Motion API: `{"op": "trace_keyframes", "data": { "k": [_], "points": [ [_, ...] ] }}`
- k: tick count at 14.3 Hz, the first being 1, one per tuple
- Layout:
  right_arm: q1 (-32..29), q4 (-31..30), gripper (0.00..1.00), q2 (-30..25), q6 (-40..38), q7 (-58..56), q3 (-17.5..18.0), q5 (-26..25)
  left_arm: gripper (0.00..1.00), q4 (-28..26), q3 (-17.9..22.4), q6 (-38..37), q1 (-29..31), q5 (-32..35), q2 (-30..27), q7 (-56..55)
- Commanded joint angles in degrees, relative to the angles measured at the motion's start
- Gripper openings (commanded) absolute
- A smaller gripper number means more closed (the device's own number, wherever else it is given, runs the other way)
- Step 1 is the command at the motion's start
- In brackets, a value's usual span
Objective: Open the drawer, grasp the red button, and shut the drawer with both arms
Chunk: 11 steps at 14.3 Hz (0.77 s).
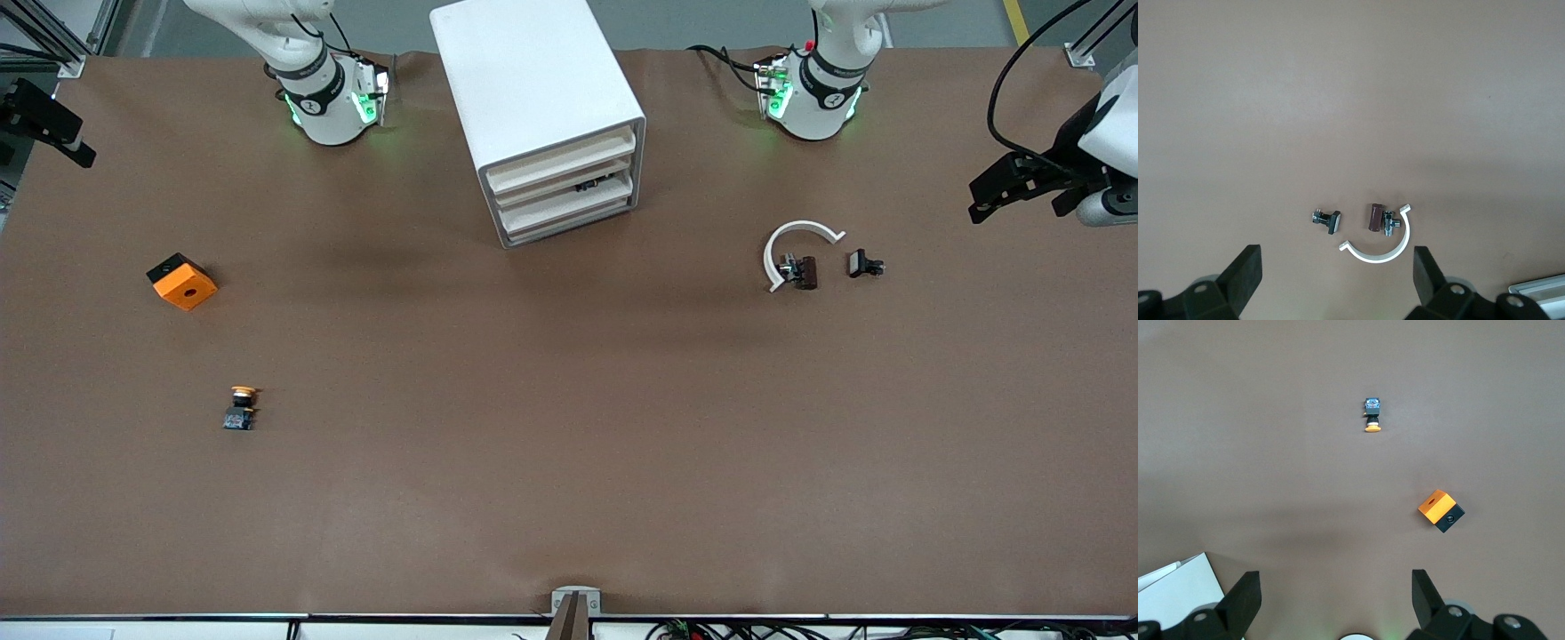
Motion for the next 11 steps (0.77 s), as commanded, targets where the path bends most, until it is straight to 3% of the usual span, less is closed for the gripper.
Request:
{"op": "trace_keyframes", "data": {
  "k": [1, 6, 11],
  "points": [
    [-0.03, 1.37, 1.00, 0.59, -0.73, -0.47, 0.05, 0.27, 1.00, 1.28, -0.28, -1.23, 0.10, 0.85, 0.43, 0.35],
    [-0.03, 1.37, 1.00, 0.68, -0.91, -0.65, 0.05, 0.18, 1.00, 1.45, -0.28, -1.23, 0.19, 0.94, 0.52, 0.35],
    [-0.03, 1.37, 1.00, 0.68, -0.82, -0.30, -0.03, 0.10, 1.00, 1.28, -0.28, -1.23, -0.07, 0.85, 5.08, -0.88]
  ]
}}
